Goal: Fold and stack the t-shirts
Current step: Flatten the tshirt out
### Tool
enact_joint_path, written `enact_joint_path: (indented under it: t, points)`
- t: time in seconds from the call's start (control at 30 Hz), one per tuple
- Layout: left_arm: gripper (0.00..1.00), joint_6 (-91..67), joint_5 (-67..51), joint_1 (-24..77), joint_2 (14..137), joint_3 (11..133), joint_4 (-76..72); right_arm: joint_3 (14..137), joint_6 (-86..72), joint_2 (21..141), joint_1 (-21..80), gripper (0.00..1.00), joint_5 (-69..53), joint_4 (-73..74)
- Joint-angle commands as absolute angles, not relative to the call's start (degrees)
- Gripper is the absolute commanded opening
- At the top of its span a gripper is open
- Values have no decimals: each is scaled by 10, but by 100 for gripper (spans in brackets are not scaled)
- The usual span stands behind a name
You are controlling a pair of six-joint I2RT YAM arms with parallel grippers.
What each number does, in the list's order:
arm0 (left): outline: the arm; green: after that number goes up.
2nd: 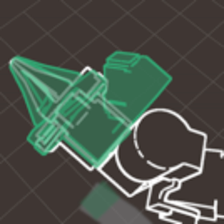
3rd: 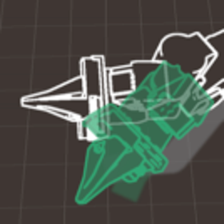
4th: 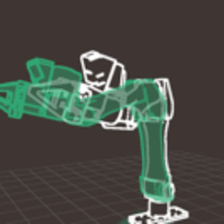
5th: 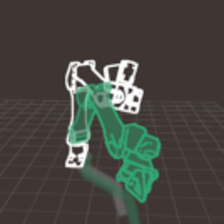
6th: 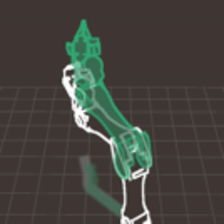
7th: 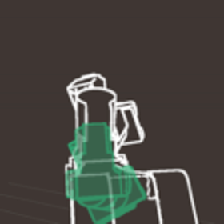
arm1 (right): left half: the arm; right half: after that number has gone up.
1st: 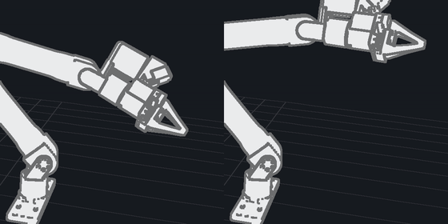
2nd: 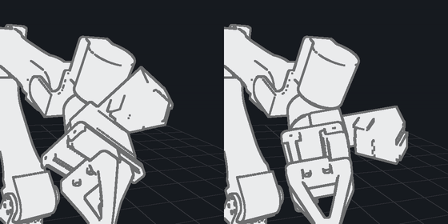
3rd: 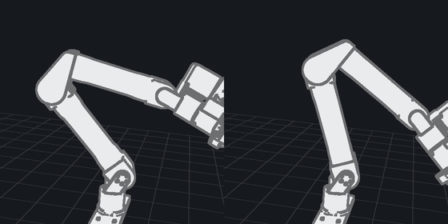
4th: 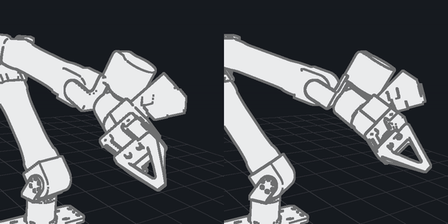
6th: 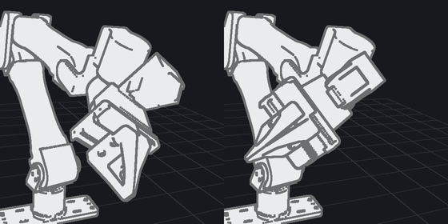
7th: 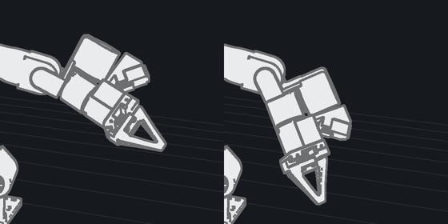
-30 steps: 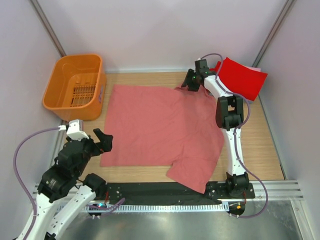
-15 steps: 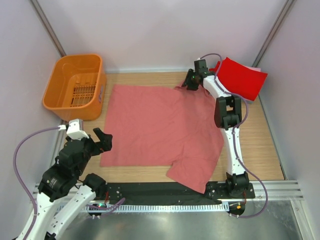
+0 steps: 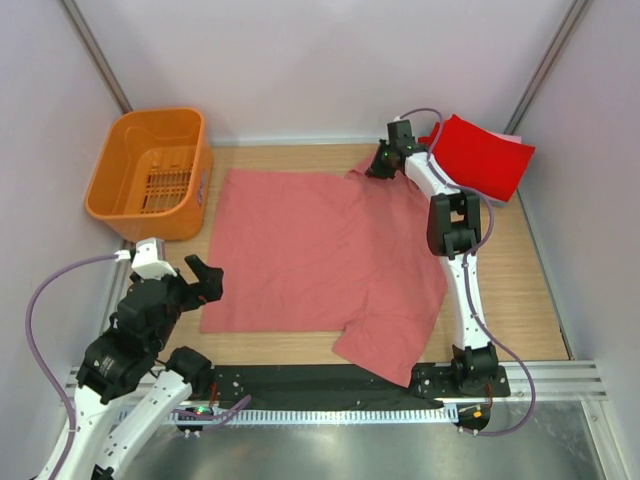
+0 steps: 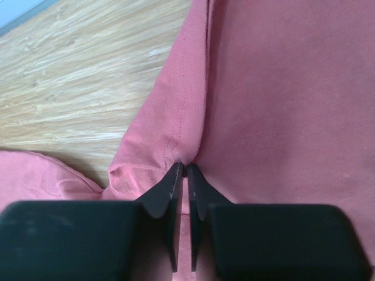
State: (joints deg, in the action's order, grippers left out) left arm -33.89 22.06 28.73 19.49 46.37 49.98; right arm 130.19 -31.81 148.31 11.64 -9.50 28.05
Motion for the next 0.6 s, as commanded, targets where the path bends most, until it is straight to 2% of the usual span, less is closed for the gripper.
enact_joint_path:
  t: [0.0, 0.07, 0.4, 0.43, 0.5, 0.53, 0.57]
  points:
    - [99, -336, 226, 283, 197, 467, 482, 1338, -321, 1492, 122, 11, -108, 270]
    - [99, -336, 226, 281, 196, 467, 483, 1339, -321, 1488, 124, 7, -109, 265]
    - [98, -334, 221, 272, 200, 465, 479, 1380, -358, 1528, 145, 3, -142, 108]
    - [98, -334, 221, 272, 201, 465, 478, 1380, -377, 1534, 147, 21, -149, 84]
    - [98, -334, 221, 272, 200, 463, 479, 1382, -399, 1547, 148, 40, -152, 16]
    - [98, -335, 222, 272, 201, 464, 479, 1383, -416, 1559, 149, 56, -157, 3]
    - [98, -335, 222, 272, 201, 464, 479, 1392, -425, 1566, 149, 62, -160, -40]
